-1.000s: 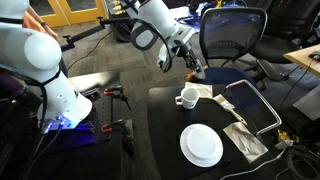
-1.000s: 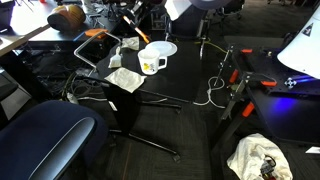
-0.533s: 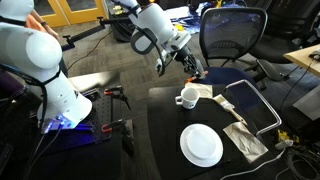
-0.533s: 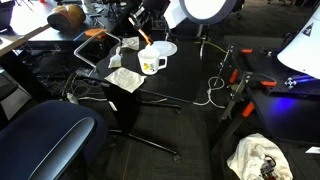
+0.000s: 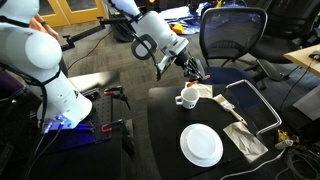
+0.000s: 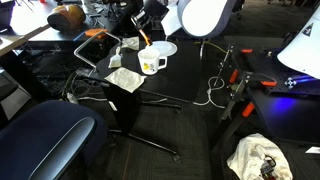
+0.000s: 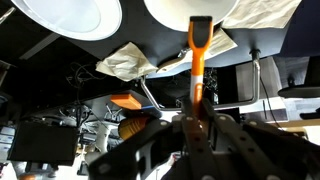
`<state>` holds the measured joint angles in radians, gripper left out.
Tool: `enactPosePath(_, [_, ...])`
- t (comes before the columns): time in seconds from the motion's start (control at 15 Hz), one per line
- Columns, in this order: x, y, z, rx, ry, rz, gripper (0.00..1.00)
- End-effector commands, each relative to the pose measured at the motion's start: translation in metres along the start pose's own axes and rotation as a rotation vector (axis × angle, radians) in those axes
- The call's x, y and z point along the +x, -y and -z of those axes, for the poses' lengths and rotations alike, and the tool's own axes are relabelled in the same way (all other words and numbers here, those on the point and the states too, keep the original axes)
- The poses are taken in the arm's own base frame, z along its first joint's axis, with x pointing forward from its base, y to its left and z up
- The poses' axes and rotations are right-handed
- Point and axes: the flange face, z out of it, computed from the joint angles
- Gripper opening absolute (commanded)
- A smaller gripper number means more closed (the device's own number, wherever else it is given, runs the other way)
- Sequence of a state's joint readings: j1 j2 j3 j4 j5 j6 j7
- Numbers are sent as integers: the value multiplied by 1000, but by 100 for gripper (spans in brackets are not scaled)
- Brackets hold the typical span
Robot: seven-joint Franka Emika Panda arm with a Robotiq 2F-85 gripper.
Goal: Put the orange marker in the mug
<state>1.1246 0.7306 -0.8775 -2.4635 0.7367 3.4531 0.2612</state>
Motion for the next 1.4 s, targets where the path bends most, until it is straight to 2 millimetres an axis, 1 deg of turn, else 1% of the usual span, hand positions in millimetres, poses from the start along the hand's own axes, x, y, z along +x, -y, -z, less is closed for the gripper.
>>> enactPosePath(0.0, [3, 10, -8, -13, -41, -42, 3])
enactPosePath(0.2, [4, 17, -15, -24, -69, -58, 3])
enactPosePath(0.33, [2, 17, -23, -37, -76, -66, 3])
enactPosePath(0.93, [-23, 12, -47, -76, -50, -67, 3])
enactPosePath(1.27, [-34, 11, -55, -75, -15, -69, 3])
enactPosePath(1.33, [-36, 12, -55, -74, -9, -65, 37])
